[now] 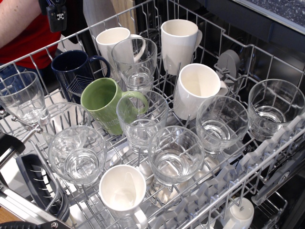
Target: Pick up any cup
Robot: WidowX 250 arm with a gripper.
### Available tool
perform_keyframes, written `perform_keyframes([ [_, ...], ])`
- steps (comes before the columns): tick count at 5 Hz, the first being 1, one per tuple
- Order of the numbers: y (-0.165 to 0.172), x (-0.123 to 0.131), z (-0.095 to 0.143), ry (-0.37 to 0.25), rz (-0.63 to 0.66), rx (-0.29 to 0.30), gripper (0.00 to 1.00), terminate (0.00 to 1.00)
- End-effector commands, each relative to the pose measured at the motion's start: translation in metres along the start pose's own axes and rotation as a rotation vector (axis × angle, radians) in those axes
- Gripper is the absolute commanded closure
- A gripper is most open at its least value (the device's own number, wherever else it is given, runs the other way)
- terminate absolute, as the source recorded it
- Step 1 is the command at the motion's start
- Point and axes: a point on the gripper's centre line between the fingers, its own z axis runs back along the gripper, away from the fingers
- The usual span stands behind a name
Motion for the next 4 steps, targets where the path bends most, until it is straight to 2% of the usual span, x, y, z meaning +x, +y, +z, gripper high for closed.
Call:
perform_keyframes([
  [1,0.000,0.000,0.000,0.000,0.000,0.000,0.00,0.00],
  [2,0.000,0.006,-0.013,0.015,0.014,-0.001,0.00,0.00],
  [3,0.002,0.012,-0.029,-0.006,0.041,0.018,0.00,0.00],
  [4,0.004,0.019,-0.046,0.001,0.068,-0.001,0.00,0.00],
])
